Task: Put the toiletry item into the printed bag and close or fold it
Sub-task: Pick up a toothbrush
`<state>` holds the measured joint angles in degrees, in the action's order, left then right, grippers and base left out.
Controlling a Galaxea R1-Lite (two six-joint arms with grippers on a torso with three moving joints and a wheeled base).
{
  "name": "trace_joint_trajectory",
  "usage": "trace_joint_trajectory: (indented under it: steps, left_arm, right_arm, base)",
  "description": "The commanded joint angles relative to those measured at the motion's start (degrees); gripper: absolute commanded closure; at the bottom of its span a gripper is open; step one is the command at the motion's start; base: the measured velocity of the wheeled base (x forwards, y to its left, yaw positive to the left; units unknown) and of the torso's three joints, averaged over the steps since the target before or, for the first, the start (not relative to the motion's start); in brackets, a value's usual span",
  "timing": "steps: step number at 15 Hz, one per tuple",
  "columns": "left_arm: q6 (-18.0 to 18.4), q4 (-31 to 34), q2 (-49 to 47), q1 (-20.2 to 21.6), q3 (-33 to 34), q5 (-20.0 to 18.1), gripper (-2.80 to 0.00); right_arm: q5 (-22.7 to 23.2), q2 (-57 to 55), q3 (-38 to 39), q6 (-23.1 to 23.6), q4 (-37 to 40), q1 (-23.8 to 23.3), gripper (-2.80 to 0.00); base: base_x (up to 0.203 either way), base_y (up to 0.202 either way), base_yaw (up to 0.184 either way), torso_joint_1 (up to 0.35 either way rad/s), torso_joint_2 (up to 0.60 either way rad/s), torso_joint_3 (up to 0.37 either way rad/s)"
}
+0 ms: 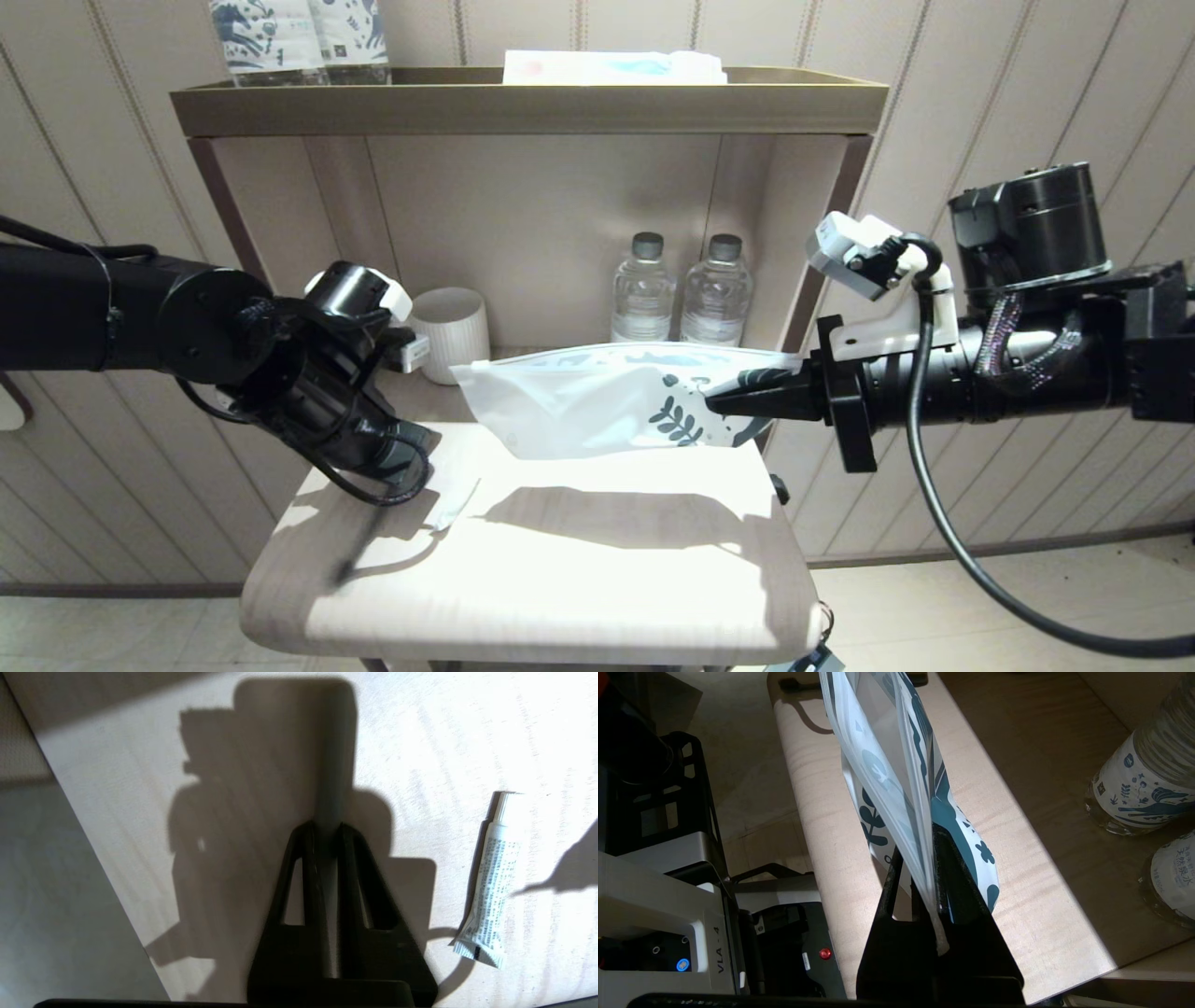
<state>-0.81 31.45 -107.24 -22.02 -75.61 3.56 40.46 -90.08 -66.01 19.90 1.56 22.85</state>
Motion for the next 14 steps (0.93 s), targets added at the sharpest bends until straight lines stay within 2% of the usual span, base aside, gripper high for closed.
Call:
trace_joint_trajectory:
  steps: [1,8,12,14]
  left_arm:
    - [-0.07,0.28,-0.25,0.18,0.20,-0.93,0.00]
    - [-0.16,-0.07,3.61,0.31,-1.37,-1.97,0.00]
    - [-0.02,0.19,15.47,1.18,-4.51,-6.68,0.00]
    - [0.35,0.57,22.13,1.61,-7.49,-10.20,0.00]
  right_arm:
    - [0.23,0.08,0.05,0.14,0.02,-0.13,0.00]
    - [0.41,0.25,0.07,0.14,0.02,-0.26,0.00]
    - [0.06,0.34,1.32,0.51,-0.37,-0.08,0.00]
    - [0.01,0.34,4.96,0.95,-5.60,0.02,0.00]
  base:
    - [0.000,0.000,0.000,0.000,0.00,0.000]
    - [0.000,0.000,0.000,0.000,0.00,0.000]
    - [0.000,0.000,0.000,0.000,0.00,0.000]
    - [0.000,0.000,0.000,0.000,0.00,0.000]
